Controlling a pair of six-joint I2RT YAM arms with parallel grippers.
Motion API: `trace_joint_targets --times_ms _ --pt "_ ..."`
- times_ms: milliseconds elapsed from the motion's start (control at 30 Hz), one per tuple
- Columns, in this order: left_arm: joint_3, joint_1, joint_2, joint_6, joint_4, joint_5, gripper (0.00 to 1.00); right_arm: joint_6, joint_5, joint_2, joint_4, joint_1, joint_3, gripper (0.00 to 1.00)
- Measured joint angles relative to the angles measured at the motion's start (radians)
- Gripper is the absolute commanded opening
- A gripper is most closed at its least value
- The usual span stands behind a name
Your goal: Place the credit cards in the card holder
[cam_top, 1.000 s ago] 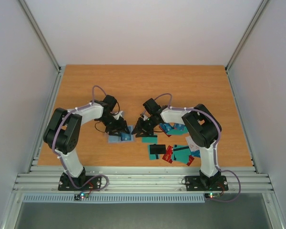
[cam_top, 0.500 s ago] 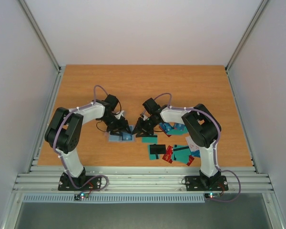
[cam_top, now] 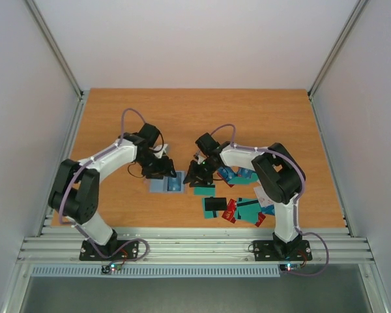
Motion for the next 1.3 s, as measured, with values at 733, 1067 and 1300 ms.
trace_joint_targets --times_ms 733,1067,1300 --pt "-0.125 0.161 -0.264 0.059 -0.022 -0.325 0.86 -0.122 0.184 -0.284 -0.186 -0.010 -0.013 0.32" --pt "-0.148 0.160 -0.137 0.022 0.022 -0.384 0.64 -0.124 0.202 -0.317 -0.210 -0.010 -0.055 0.32" --pt "-0.148 0.150 -0.086 0.026 0.051 -0.384 0.48 -0.124 0.205 -0.316 -0.210 -0.010 -0.055 0.32"
